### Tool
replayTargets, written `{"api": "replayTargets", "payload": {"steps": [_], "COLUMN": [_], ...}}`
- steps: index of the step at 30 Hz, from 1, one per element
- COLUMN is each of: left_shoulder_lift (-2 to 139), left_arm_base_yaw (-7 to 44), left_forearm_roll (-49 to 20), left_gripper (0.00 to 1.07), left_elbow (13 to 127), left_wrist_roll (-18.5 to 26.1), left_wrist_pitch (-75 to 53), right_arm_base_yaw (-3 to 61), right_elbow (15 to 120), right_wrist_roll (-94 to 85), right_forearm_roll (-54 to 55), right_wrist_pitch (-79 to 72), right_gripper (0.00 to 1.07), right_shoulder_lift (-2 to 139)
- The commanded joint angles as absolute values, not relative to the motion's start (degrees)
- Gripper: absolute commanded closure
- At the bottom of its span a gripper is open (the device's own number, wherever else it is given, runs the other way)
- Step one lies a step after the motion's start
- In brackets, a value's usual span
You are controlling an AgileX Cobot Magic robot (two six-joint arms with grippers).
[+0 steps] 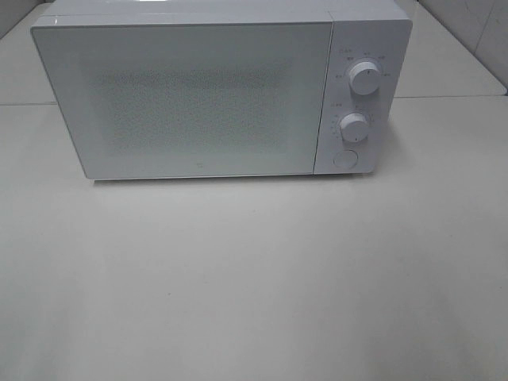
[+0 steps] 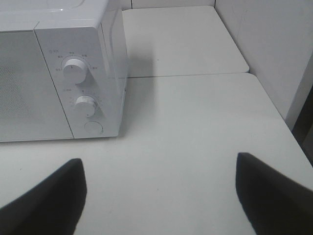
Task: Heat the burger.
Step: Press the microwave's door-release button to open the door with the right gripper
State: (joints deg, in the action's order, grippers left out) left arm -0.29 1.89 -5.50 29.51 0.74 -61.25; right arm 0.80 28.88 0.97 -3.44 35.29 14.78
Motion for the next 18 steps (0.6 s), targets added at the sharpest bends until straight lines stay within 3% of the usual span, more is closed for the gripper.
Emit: {"api": "replayTargets", "payload": {"steps": [1, 18], "left_shoulder_lift": [-1.0, -1.0], "left_arm_base_yaw": [1.7, 1.7], "left_forearm_roll": [-5.4, -5.4], "left_gripper": [0.07, 0.07], "left_elbow": [29.5, 29.5], "left_wrist_roll": [0.5, 0.5], "left_wrist_pitch": [-61.1, -61.1], "right_arm_base_yaw": [0.6, 0.6], "right_elbow": [28.0, 20.2], "right_wrist_roll": [0.0, 0.0], "right_forearm_roll": [-3.9, -3.9], "right_wrist_pitch": [30.1, 1.5], "right_gripper": [0.31, 0.31], "right_shoulder_lift": [17.6, 36.0]}}
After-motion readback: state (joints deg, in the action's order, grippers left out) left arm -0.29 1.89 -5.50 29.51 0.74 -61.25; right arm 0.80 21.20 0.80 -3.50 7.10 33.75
